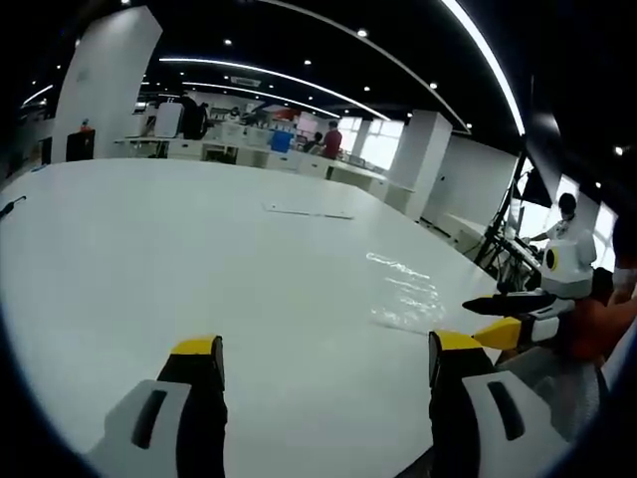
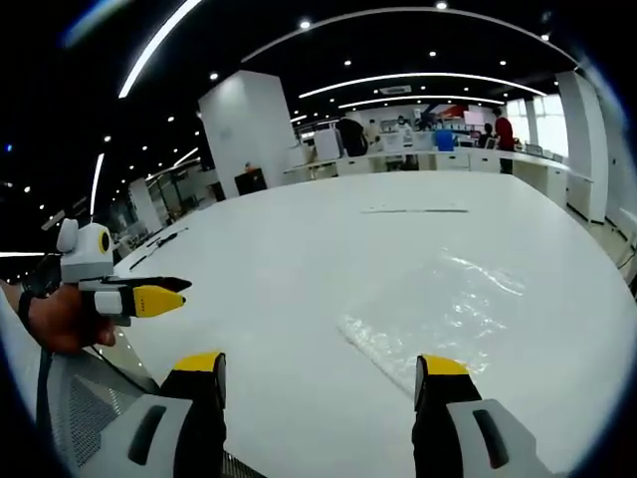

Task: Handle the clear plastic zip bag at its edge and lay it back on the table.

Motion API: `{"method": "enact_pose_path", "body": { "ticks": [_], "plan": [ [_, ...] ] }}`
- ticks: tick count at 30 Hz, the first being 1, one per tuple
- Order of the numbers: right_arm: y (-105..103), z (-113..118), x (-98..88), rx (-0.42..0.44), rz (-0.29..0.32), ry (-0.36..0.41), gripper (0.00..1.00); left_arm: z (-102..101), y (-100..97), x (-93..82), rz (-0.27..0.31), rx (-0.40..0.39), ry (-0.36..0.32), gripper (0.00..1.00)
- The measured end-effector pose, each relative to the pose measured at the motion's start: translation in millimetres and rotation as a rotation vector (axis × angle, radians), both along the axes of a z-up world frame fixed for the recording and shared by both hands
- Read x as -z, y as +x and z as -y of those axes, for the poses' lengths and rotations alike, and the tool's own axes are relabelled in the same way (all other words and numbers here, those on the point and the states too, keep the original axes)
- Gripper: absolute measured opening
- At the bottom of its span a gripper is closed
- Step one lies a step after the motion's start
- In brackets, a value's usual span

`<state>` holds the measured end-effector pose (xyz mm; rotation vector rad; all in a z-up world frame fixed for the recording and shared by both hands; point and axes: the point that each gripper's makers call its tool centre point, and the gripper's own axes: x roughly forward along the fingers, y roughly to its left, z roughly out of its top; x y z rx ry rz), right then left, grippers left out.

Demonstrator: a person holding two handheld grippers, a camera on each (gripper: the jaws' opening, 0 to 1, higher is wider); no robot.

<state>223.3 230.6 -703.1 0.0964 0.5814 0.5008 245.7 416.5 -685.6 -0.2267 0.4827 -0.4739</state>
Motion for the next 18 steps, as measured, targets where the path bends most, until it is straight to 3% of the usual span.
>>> {"method": "enact_pose_path", "body": {
  "ticks": [18],
  "plan": [
    [-0.9,0.0,1.1,0.003,-0.009,-0.004,0.77,0.4,-0.6,-0.2,-0.005,-0.002,-0.008,0.82]
  ]
}}
